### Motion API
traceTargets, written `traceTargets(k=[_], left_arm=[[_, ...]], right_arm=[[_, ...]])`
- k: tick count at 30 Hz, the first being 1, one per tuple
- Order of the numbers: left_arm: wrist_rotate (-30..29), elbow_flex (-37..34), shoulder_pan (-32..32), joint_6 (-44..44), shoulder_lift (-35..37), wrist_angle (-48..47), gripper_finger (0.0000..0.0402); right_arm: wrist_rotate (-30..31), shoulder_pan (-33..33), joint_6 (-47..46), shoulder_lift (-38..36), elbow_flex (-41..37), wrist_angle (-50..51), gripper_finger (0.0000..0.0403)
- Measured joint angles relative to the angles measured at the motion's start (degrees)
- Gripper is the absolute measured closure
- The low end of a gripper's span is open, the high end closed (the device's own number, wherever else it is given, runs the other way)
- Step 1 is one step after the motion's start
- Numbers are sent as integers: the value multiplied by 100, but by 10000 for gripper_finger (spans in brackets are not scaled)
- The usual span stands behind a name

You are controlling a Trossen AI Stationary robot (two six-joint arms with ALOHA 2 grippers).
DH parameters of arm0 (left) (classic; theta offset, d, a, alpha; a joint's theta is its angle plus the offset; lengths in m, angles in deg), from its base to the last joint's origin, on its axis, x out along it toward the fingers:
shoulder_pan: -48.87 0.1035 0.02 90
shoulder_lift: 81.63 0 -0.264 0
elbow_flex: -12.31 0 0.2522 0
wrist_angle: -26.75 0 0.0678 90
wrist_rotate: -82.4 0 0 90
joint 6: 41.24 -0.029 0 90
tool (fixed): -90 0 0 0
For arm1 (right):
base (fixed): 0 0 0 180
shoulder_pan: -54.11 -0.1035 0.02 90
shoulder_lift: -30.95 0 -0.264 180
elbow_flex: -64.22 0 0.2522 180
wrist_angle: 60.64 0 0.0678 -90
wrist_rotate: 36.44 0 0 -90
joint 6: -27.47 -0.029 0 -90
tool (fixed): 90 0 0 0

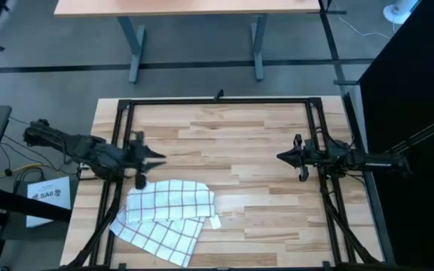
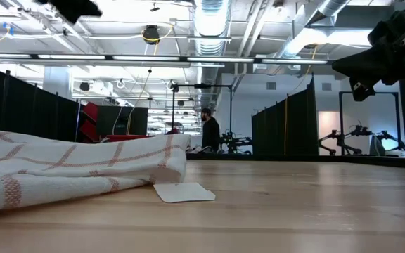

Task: Roll towel
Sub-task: Prepare the white and orange patterned towel for rolling

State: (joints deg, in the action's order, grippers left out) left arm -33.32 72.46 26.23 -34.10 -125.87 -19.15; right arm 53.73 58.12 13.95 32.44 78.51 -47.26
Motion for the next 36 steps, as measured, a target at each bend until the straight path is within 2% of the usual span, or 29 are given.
traceTargets(k=[2, 4, 7, 9, 16, 19, 23, 29, 33, 36], left_arm=[[480, 645, -194, -43, -844, -426, 310], [851, 1278, -477, 21, -1637, -1231, 301], [1168, 2005, -920, 755, -2601, -2604, 298], [1367, 2231, -1237, 1391, -3016, -3137, 298], [1509, 2276, -2642, 4497, -3645, -2963, 297], [1505, 2275, -3230, 5498, -3974, -2909, 297], [1479, 2282, -3622, 6085, -4580, -3097, 297], [1125, 2275, -3648, 6393, -5415, -3655, 297], [1080, 2063, -3639, 6475, -5638, -2987, 297], [1088, 1710, -3609, 6866, -5655, -2596, 297]], right_arm=[[2, 0, -3, 0, 0, -2, 401], [1, -2, -6, 0, 0, -4, 401], [-2, -9, -337, 0, 0, -7, 401], [-3, -24, -678, 0, 0, -9, 401], [-4, 71, -1093, -2, 0, -134, 401], [-13, 122, -1390, -1, 0, -124, 401], [-21, 237, -1400, 0, 0, -21, 401], [-23, 362, -1408, 5, 0, -1, 401], [-24, 367, -1407, 7, 0, 6, 401], [-24, 366, -1392, 7, 0, 9, 401]])
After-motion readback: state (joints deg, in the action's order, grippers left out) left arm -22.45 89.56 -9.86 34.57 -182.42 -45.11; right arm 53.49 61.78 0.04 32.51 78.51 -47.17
